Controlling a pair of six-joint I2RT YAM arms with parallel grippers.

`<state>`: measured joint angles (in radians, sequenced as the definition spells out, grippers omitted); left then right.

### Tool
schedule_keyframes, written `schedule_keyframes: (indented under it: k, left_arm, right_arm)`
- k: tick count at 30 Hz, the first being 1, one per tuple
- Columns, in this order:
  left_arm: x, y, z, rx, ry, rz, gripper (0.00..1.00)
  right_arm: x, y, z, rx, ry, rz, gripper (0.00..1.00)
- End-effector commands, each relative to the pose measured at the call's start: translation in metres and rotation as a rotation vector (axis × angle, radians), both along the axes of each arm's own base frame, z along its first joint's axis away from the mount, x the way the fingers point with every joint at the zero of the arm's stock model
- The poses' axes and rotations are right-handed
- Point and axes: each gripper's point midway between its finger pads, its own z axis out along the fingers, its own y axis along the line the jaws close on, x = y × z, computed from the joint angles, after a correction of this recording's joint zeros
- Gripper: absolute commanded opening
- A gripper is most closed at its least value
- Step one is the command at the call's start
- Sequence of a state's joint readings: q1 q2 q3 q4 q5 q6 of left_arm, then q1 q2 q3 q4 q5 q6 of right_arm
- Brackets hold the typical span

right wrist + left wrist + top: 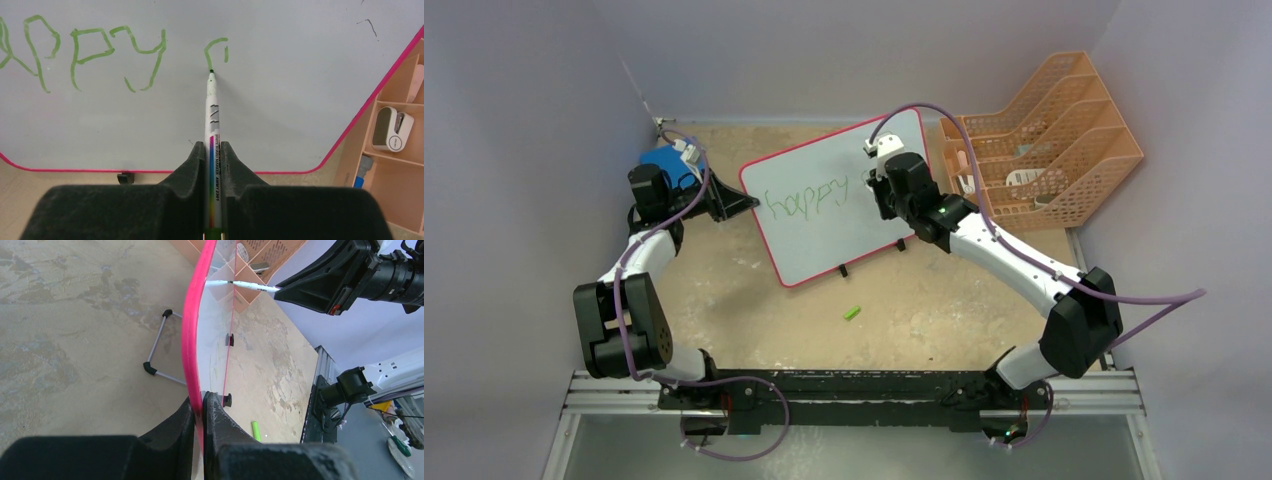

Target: Write a sentence on the whiteboard

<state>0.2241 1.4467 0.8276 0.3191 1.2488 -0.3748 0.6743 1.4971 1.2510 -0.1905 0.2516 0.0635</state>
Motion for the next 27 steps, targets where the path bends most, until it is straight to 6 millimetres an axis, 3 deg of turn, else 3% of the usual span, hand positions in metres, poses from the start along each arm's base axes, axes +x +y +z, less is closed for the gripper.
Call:
schedule_keyframes:
  k: [1, 8, 17, 27]
  left_arm:
    - [0.003, -0.003, 0.013, 0.033, -0.085, -0.013, 0.00]
    - [0.003, -0.003, 0.013, 0.034, -0.087, -0.013, 0.00]
    - [0.003, -0.003, 0.013, 0.033, -0.086, -0.013, 0.00]
    - [0.003, -0.003, 0.014, 0.034, -0.087, -0.013, 0.00]
  right_arm:
    - [0.007, -0.008, 0.005, -0.012, -0.028, -0.055, 0.00]
    - [0.013, -0.010, 0.014, 0.000, -0.056, -0.084, 0.00]
    - [0.013, 0.004, 0.043, 0.084, -0.116, -0.021, 0.00]
    - [0.020, 0.004, 0.070, 0.117, -0.182, -0.046, 0.00]
